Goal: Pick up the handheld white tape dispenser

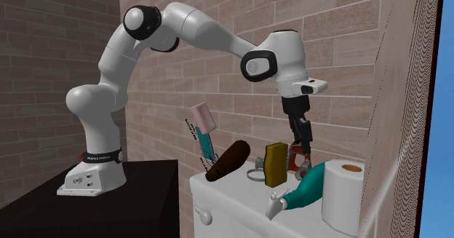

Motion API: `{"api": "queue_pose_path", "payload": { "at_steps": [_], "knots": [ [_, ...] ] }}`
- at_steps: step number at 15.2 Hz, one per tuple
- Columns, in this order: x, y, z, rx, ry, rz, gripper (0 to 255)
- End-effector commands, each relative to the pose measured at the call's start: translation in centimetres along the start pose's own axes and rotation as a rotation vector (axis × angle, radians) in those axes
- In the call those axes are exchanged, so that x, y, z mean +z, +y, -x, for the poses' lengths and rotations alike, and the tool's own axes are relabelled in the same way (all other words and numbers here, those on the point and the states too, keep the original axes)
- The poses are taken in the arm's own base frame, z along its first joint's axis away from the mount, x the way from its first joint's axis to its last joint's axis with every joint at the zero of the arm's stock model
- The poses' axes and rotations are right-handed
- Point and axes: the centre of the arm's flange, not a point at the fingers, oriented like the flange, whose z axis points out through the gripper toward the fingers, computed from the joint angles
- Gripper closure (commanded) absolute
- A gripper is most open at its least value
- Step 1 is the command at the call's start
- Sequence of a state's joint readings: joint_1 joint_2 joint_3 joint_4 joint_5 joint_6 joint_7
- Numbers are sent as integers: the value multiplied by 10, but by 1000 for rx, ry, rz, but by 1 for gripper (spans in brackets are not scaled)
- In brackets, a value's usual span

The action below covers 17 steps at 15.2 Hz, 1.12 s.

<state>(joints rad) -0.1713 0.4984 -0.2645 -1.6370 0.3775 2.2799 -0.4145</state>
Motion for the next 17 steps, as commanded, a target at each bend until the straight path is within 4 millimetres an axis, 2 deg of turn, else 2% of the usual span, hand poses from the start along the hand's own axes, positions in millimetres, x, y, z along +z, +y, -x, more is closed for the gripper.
{"api": "queue_pose_path", "payload": {
  "at_steps": [1, 15, 17],
  "knots": [
    [-2, -3, -1, -1, -8, -3, 255],
    [-73, -12, -17, -1, -8, -3, 255],
    [-74, -12, -17, -1, -8, -3, 255]
  ]
}}
